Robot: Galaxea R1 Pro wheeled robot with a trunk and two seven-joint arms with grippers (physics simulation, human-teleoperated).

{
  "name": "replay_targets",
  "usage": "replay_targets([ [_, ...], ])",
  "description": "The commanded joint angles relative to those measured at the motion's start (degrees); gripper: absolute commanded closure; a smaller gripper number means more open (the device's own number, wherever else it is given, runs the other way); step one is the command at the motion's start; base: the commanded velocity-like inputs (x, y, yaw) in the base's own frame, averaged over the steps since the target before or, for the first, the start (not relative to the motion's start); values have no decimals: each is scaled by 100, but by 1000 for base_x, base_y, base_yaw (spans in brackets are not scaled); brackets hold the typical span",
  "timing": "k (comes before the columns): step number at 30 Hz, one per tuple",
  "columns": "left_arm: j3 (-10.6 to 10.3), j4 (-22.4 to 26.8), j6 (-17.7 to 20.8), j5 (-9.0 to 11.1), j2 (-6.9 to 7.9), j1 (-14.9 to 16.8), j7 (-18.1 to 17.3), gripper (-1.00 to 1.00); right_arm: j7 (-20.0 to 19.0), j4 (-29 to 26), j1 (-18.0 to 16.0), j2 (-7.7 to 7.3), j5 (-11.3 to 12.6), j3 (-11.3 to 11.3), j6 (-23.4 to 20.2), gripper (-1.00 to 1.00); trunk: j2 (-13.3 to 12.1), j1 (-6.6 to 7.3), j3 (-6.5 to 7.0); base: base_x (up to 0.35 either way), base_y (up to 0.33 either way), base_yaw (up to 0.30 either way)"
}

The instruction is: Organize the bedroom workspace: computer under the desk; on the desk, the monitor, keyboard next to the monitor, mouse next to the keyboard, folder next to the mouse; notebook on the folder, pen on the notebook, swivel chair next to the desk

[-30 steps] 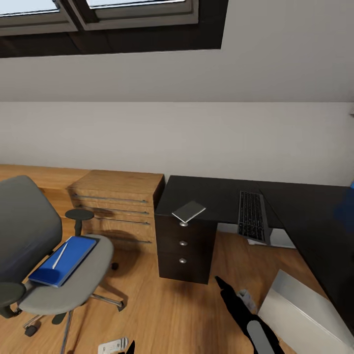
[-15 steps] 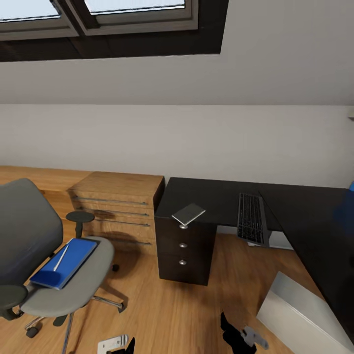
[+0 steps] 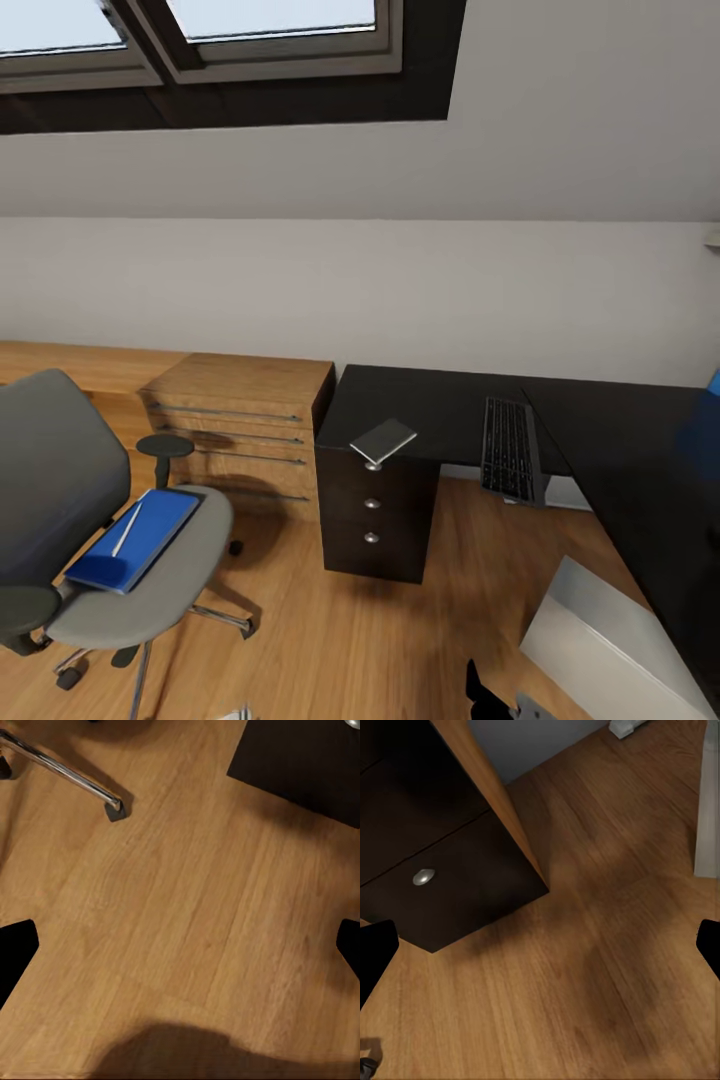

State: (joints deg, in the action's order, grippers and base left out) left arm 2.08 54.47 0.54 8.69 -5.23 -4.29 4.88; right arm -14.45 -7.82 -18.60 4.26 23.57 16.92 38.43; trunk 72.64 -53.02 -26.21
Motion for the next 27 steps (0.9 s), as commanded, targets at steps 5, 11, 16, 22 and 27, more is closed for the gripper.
replay_targets([
  [5, -4, -495, 0, 53, 15, -2, 39, -100, -58, 28, -4, -10, 33, 40, 38, -100, -199, 110, 86, 0, 0, 0],
  [11, -6, -979, -29, 30, 14, -2, 22, -100, -50, 34, -4, -13, 22, 28, 48, -100, -440, 242, 193, 0, 0, 0],
  [16, -6, -1007, -28, 28, 20, -2, 22, -100, -49, 34, -4, -11, 13, 19, 50, -100, -640, 352, 283, 0, 0, -10],
  [22, -6, -1033, -34, 20, 16, -2, 30, -100, -49, 33, -4, -32, 8, 9, 57, -100, -881, 484, 391, 0, 0, -176],
  [27, -6, -1042, -36, 16, 11, -2, 29, -100, -49, 27, -4, -51, 1, 0, 73, -100, -1081, 593, 481, 0, 0, -34],
])
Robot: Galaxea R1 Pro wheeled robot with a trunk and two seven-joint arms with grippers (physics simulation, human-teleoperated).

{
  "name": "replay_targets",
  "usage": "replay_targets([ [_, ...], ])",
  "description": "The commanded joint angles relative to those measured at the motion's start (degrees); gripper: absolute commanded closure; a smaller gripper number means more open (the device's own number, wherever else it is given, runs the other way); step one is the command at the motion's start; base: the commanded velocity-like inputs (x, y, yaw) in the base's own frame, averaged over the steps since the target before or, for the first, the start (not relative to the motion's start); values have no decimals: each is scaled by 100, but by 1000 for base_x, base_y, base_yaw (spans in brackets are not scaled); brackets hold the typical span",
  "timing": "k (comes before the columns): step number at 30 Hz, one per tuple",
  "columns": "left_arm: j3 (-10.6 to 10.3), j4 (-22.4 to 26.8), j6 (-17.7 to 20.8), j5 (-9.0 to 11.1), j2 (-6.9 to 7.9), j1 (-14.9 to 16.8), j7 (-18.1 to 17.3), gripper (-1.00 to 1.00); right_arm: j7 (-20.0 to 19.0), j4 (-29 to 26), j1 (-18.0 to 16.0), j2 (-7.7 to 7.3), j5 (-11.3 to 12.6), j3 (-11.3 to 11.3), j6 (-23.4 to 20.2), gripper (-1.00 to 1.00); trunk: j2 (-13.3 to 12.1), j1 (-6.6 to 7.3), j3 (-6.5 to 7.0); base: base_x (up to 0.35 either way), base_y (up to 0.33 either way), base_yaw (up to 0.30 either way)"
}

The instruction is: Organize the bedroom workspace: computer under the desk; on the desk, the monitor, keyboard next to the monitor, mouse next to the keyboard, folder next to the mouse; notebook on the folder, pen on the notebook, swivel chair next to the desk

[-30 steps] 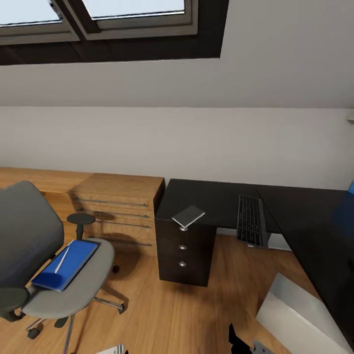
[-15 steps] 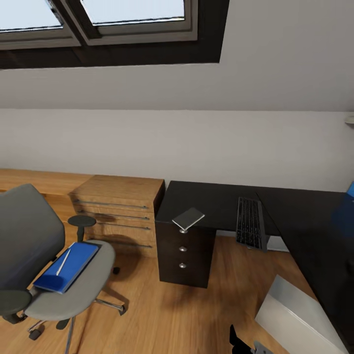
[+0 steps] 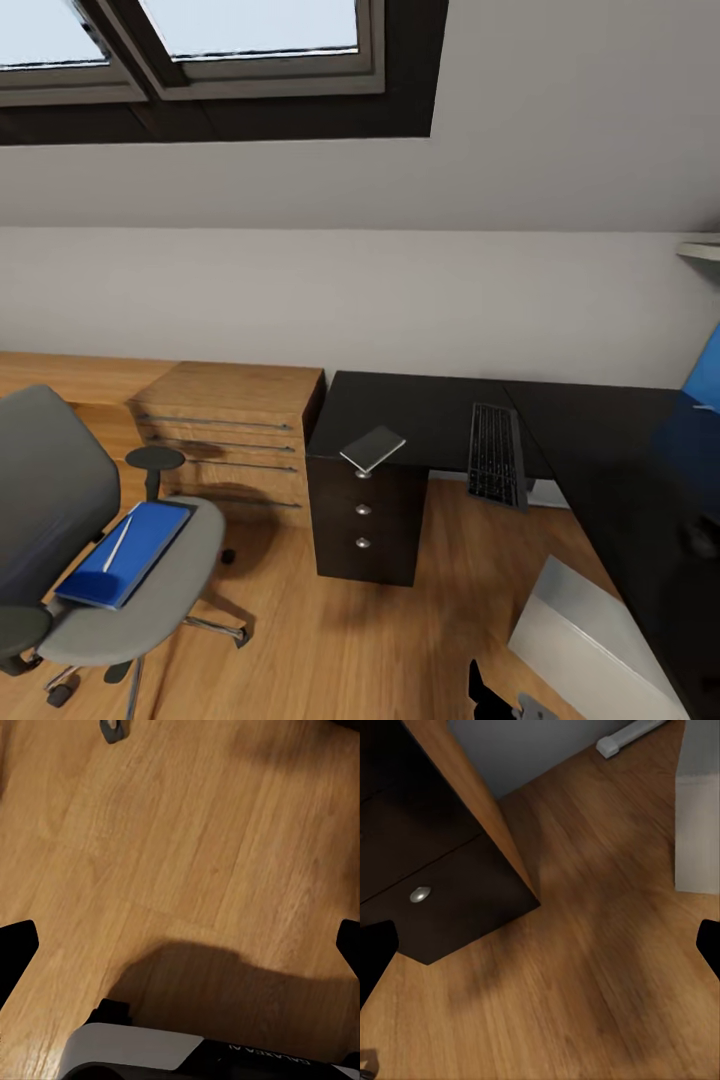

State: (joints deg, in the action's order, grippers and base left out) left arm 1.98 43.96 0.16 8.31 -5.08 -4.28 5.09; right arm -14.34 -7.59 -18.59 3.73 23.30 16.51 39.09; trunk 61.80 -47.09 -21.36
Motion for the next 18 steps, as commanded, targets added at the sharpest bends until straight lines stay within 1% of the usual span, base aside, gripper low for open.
replay_targets([
  [1, 1, 9, 2, 52, -4, -2, 8, -100, -60, 4, -4, 1, 28, 40, 10, -100, -38, 22, 13, 0, 0, -13],
  [3, -16, 8, -3, 50, -9, -2, 8, -100, -60, 4, -4, -1, 27, 39, 15, -100, -118, 66, 49, 0, 0, -8],
  [4, -149, 8, -7, 48, -10, -2, 9, -100, -60, 10, -4, 2, 26, 45, 19, -100, -118, 66, 49, 0, 0, -6],
  [8, -176, -4, -7, 48, -5, -2, 9, -100, -65, 11, -4, -2, 23, 45, 20, -100, -118, 66, 49, 0, 0, -104],
  [11, -185, -17, -14, 48, 3, -2, 9, -100, -67, 11, -4, -3, 5, 46, 20, -100, -118, 66, 50, 0, 0, -213],
  [13, -183, -24, -35, 52, 10, -2, 9, -100, -68, 12, -4, -3, -48, 46, 20, -100, -118, 66, 53, 0, 0, -236],
  [18, -181, -72, -182, 55, 14, -2, 9, -100, -68, 12, -4, -9, -241, 46, 20, -100, -118, 66, 61, 62, 19, -246],
])
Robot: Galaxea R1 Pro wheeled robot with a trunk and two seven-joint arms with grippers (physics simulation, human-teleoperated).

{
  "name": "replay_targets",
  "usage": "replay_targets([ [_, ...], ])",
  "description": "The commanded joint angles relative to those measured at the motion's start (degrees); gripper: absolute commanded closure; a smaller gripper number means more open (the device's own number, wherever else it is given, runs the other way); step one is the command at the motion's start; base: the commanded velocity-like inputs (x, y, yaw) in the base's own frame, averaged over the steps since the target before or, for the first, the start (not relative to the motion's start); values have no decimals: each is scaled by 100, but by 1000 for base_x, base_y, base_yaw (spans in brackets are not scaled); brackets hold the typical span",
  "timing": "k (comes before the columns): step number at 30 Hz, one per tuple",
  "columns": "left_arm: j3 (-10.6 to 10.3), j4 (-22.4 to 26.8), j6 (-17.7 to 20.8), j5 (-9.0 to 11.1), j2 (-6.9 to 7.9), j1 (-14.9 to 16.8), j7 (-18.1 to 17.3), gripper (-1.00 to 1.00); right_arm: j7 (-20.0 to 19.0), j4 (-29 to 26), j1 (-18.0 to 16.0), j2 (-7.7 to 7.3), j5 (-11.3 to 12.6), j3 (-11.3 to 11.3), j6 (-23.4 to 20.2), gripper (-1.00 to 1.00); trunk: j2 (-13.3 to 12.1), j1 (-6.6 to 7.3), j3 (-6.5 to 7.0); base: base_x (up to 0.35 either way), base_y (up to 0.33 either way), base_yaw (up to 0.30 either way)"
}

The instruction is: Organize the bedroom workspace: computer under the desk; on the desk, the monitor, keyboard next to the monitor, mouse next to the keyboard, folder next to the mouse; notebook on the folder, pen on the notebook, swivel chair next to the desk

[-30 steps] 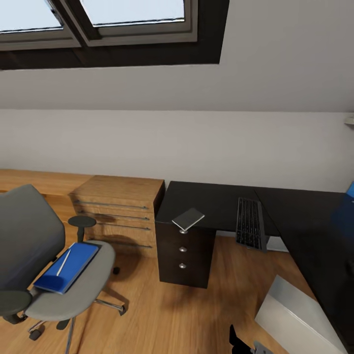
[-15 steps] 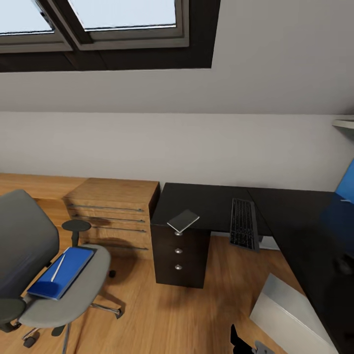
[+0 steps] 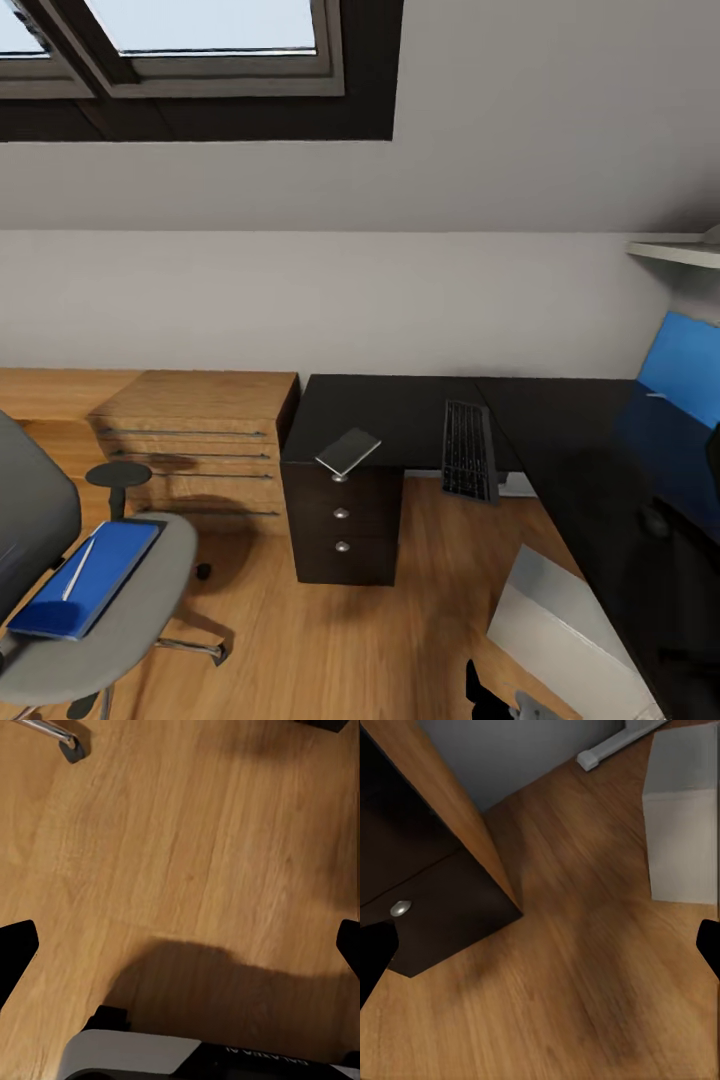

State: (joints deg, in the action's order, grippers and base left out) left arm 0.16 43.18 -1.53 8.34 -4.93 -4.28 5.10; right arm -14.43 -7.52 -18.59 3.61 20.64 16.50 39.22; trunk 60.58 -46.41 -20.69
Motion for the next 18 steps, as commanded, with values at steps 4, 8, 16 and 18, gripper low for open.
replay_targets([
  [4, 0, -98, -251, 52, 0, -2, 7, -100, -60, 5, -5, -14, -231, 46, 7, -100, 4, -2, 4, 225, 100, -252],
  [8, -4, -152, -368, 44, -10, -2, -1, -100, -60, 5, -5, -35, -459, 46, 9, -100, 4, -2, 15, 260, 116, -254],
  [16, -99, -174, -414, 38, -24, -2, -5, -100, -60, 4, -5, -85, -628, 46, 11, -100, 4, -2, 40, 112, 46, -254],
  [18, -150, -179, -416, 37, -21, -2, -3, -100, -60, 5, -5, -96, -639, 46, 11, -100, 4, -2, 46, 28, 11, -255],
])
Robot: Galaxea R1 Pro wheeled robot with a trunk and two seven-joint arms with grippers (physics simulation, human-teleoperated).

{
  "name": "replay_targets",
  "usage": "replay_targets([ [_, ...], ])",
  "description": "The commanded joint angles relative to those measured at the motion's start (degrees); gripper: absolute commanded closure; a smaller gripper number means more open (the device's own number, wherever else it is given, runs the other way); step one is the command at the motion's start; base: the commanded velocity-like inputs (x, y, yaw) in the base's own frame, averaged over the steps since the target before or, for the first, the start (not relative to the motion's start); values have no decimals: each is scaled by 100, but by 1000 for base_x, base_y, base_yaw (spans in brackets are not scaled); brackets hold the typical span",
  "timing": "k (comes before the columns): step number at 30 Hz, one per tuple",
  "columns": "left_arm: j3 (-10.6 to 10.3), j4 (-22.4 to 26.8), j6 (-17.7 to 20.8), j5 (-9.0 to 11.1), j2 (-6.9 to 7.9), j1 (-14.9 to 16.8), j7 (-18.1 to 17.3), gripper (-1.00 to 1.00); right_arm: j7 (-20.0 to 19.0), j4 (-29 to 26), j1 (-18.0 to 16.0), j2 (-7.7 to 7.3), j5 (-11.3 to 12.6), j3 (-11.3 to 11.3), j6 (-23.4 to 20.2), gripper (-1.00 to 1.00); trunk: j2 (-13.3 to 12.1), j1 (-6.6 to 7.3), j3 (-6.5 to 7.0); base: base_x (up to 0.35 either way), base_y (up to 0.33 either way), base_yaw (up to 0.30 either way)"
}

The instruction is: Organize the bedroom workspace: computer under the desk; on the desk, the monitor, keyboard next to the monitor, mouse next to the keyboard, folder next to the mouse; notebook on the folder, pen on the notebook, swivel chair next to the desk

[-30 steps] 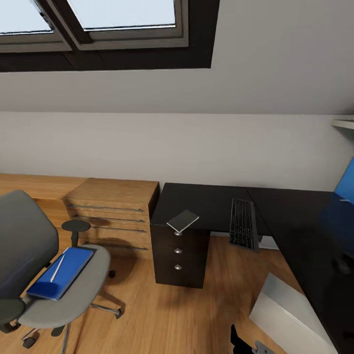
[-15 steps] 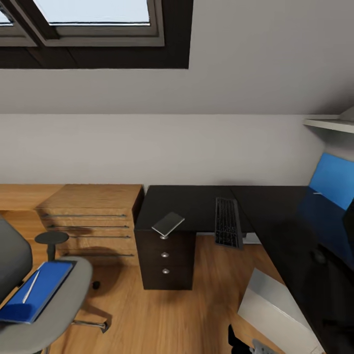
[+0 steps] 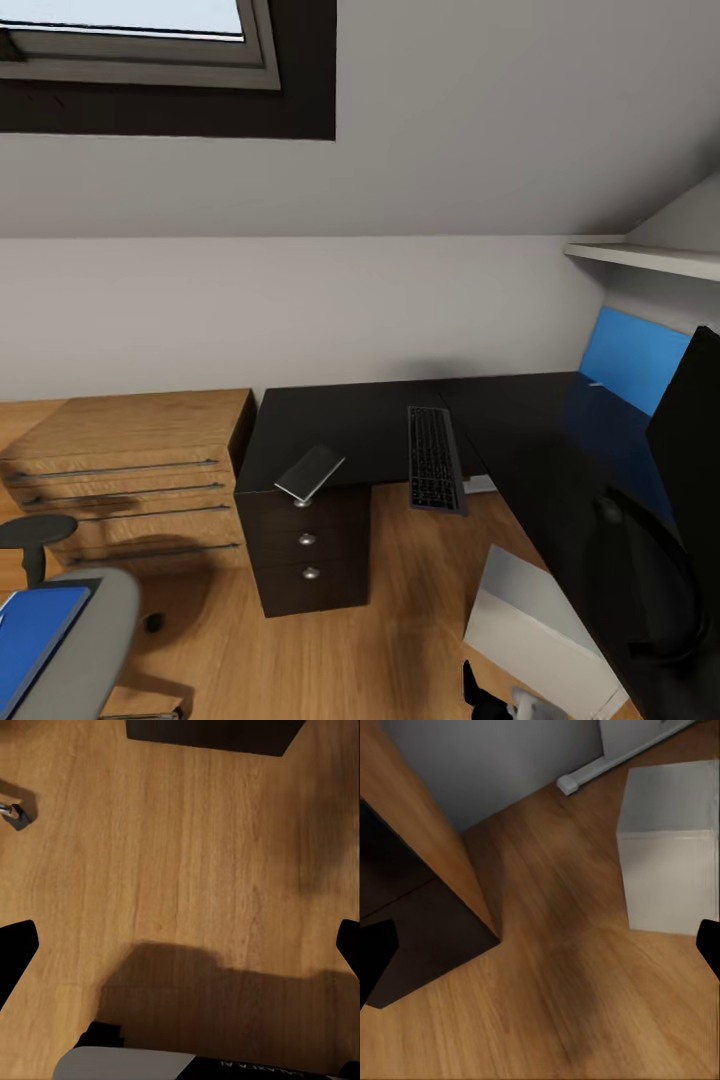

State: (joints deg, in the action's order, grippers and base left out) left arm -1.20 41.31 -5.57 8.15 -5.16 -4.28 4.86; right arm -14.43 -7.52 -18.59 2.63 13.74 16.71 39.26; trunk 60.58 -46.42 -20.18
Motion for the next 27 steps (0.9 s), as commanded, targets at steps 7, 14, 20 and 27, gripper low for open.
replay_targets([
  [7, -159, 1, -14, 56, 0, -2, 25, -100, -60, 5, -4, -17, 36, 25, 9, -100, 4, -1, 17, 11, 4, -255],
  [14, -225, -7, -14, 63, 6, -2, 31, -100, -59, 5, -4, -43, 32, 25, 6, -100, 4, -1, 39, -4, 2, -255],
  [20, -243, -9, -7, 64, 0, -2, 25, -100, -59, 5, -4, -51, 32, 22, 142, -100, 4, -1, 60, -192, 59, -256],
  [27, -248, -9, -6, 64, 5, -2, 19, -100, -59, 5, -4, -52, 23, 25, 285, -100, 4, -1, 84, -154, 197, -263],
])
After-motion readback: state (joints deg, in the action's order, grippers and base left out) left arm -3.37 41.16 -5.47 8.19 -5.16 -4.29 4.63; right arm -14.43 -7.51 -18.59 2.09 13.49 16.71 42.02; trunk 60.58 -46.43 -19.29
